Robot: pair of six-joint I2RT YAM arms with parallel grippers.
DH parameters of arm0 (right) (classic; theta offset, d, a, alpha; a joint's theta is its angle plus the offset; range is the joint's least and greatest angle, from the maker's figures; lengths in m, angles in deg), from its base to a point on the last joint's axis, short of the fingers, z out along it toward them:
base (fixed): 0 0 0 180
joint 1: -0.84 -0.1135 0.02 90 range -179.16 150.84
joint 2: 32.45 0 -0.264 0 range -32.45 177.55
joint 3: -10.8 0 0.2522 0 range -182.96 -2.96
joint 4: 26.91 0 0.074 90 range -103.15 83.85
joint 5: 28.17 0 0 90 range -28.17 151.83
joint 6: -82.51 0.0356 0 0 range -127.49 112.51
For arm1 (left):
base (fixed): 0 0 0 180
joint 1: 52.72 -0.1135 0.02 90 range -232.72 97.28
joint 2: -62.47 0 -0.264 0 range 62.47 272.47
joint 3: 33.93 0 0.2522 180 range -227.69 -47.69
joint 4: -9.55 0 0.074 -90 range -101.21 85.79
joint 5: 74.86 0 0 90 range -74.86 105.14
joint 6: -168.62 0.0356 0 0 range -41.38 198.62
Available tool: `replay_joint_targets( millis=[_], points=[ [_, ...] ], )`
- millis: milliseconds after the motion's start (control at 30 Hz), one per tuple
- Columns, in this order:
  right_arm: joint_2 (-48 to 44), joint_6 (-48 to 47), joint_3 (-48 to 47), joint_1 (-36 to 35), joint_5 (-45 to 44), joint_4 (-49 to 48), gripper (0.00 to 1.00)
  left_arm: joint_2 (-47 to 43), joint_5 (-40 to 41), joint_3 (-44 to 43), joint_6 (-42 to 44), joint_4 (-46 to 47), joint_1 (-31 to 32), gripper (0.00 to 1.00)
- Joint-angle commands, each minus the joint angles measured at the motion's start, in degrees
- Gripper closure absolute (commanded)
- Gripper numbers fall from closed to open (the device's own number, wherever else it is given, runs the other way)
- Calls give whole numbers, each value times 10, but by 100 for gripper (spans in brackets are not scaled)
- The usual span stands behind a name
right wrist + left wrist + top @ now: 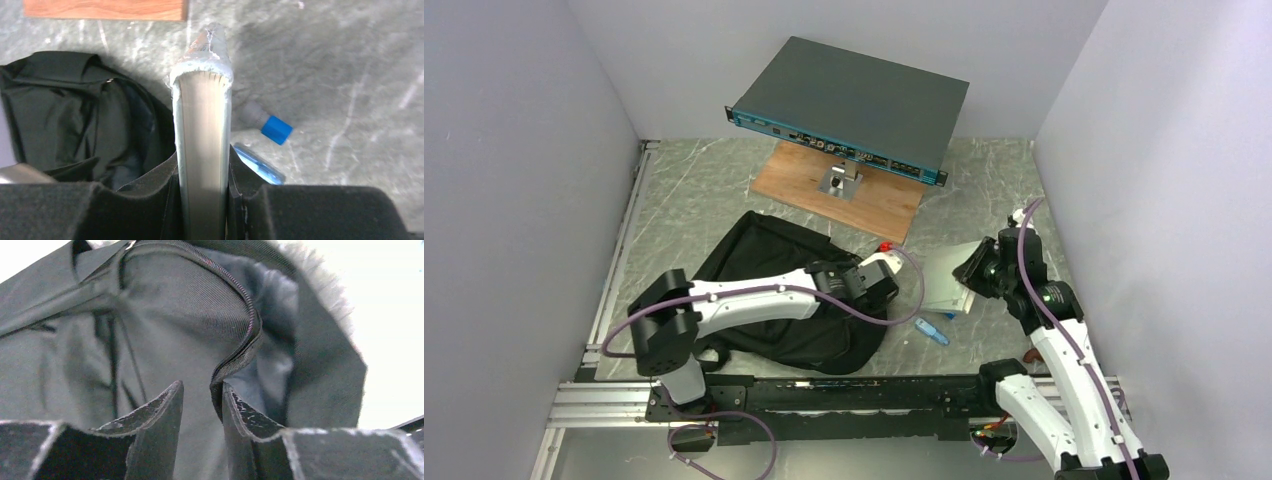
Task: Pack the student bag
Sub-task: Place the book in the student bag.
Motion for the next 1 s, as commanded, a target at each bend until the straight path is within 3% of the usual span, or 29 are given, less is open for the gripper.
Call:
replay_joint_targets(
  millis=[0,167,367,567,700,833,967],
  points=[
    [-28,-15,-53,1,-59,7,100,-76,67,40,15,-8,-4,67],
    [-19,-38,-96,1,59,12,100,-96,110,13,17,-44,-11,100],
    [-13,34,-89,0,259,-35,100,-199,151,41,56,10,-13,100],
    [-20,128,-61,-7,340,-103,100,-291,138,55,111,46,-16,100],
    [-29,183,4,-29,358,-181,100,-325,119,58,128,59,-17,100],
    [-30,213,10,-59,345,-229,100,-331,99,40,135,54,-18,100],
    [-21,297,74,-145,294,-346,100,-330,89,21,135,55,-18,100]
  ],
)
